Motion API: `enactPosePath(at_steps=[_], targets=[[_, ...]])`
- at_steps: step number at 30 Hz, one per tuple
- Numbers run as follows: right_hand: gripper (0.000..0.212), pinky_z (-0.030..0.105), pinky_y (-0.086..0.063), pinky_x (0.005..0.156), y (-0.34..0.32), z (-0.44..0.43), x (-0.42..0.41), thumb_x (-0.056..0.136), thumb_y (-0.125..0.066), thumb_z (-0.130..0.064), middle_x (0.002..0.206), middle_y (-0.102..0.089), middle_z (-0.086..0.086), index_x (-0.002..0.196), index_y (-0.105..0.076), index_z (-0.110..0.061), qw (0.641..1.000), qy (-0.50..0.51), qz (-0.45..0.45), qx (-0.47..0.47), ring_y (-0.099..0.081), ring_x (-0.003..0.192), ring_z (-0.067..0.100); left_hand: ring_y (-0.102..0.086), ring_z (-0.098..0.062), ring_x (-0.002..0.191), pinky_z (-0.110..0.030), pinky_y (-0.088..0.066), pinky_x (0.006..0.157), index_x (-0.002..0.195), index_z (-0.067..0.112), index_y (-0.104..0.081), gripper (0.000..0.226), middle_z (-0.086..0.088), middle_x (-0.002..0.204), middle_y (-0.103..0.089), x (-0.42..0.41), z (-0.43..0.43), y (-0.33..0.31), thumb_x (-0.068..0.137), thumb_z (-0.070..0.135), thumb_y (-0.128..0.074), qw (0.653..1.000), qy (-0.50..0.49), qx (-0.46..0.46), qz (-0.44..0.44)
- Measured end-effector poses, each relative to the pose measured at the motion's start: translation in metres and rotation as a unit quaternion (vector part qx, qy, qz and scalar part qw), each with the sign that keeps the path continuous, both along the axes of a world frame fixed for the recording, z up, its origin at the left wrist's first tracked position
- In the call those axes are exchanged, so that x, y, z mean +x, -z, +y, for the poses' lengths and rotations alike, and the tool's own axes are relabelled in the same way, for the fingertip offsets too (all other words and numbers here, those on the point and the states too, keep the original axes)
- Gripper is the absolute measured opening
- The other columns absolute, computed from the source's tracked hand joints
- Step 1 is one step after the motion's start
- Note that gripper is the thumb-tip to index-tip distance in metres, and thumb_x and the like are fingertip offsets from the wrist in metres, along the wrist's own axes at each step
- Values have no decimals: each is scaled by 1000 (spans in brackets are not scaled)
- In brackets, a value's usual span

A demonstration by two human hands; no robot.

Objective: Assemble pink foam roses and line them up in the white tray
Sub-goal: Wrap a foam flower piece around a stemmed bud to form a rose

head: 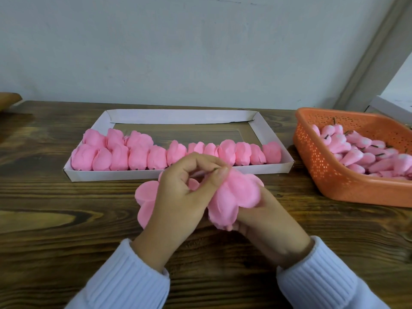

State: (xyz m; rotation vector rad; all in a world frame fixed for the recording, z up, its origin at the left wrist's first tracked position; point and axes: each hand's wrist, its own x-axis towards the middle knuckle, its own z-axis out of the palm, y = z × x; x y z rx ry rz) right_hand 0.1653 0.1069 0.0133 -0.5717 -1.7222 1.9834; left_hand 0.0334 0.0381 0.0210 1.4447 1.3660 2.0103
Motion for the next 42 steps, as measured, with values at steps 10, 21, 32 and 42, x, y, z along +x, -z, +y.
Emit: enactPosePath(at_steps=[10, 21, 32, 42], targets=[[67, 38, -55, 90, -11, 9, -4, 82, -52, -49, 132, -58, 19, 129, -58, -2, 928, -92, 115, -343, -62, 109, 28, -68, -14, 91, -26, -52, 81, 87, 23, -51, 10, -3, 89, -69, 3, -3, -2, 91, 14, -54, 989, -65, 60, 115], [70, 39, -36, 108, -8, 4, -5, 93, -38, -48, 141, -48, 18, 147, -34, -3, 904, -210, 133, -347, -49, 128, 27, -62, -20, 86, -38, -51, 82, 110, 25, -49, 41, 4, 85, -60, 13, -4, 4, 76, 28, -72, 986, -51, 8, 160], [73, 40, -40, 105, -9, 5, -2, 88, -44, -51, 139, -50, 21, 142, -42, -1, 909, -204, 135, -338, -53, 124, 30, -52, 2, 99, -28, -43, 89, 110, 26, -54, 50, 23, 102, -54, 4, -5, 5, 69, 48, -73, 948, -56, -55, 308], [38, 30, -51, 90, -19, 11, 5, 84, -65, -23, 126, -63, -4, 121, -60, -23, 977, 103, 97, 158, -60, 118, 15, -61, -1, 89, -12, -45, 78, 97, 15, -64, 27, 12, 93, -66, 4, -2, 7, 75, 26, -76, 972, -81, -77, 208]])
